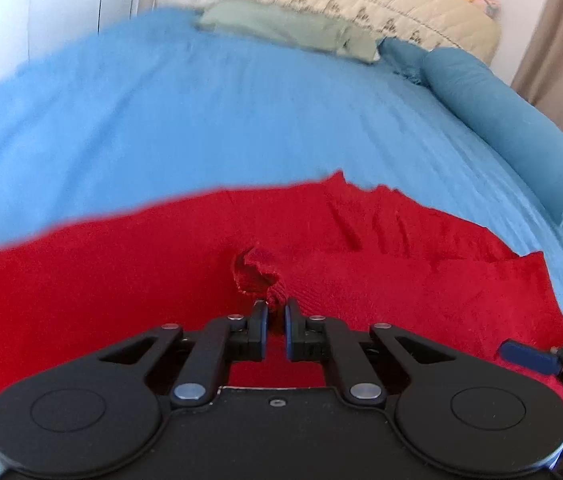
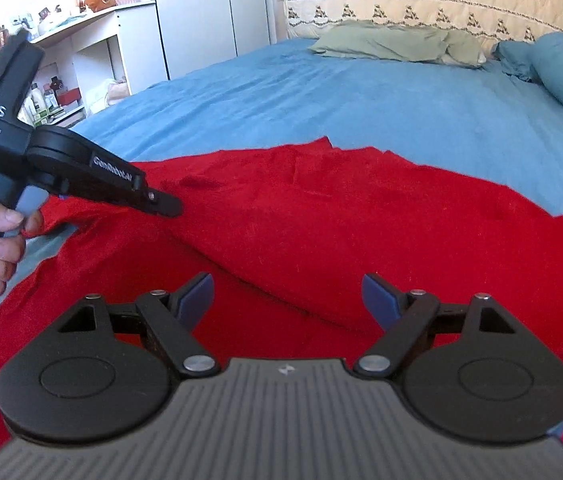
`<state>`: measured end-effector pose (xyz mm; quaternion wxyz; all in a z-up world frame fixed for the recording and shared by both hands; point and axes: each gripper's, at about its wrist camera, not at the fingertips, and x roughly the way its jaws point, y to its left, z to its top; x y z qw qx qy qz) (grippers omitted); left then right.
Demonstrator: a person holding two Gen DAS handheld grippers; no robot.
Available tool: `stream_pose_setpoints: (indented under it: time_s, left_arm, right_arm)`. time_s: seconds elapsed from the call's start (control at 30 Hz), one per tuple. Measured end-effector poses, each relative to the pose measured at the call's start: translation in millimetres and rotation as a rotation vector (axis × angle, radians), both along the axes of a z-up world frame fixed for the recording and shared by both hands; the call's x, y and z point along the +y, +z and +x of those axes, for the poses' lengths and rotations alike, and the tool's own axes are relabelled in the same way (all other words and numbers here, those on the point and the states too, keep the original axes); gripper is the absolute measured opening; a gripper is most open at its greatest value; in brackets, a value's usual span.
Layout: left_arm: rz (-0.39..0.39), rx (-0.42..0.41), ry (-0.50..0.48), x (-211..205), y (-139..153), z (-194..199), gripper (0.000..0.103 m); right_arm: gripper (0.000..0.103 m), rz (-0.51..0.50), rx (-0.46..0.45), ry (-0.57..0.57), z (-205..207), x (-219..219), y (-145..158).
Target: Fold small clothes
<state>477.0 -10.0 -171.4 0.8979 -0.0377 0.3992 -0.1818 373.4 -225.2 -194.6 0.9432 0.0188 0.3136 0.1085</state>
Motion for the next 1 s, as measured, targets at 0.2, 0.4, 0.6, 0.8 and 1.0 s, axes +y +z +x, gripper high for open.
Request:
stream_pose_setpoints:
  time_s: [0.2,0.4,0.6,0.8,1.0]
  left_arm:
    - [0.128,-0.087,0.015,22.4,4.2,-16.0,0.008]
    - [0.099,-0.029,0.077,42.3,-19.2,-11.3,0.009]
    - [0.028,-0.116,0.098,51.4,-4.8,-27.7,0.078]
    - [-0.099,-0.125,-0.039,47.5,4.9,-16.8,0.084]
    - [-0.094,-0.072,-0.099,30.6,-18.5,17.3,0.084]
  right_arm:
    - [0.097,0.000,-0.011,0.003,-3.3,1.0,4.4]
    - [0.097,0.027,0.018,-0.013,-6.7,0.9,0.8]
    - [0.097,0.010,0.015,-0.041,-11.8,-14.4,4.0]
    - [0.100,-0.051,-0.011,-0.159,2.2,-54.6,1.1]
    - [0.100,-0.083,0.018,-0.240,10.7,-96.4,-27.1]
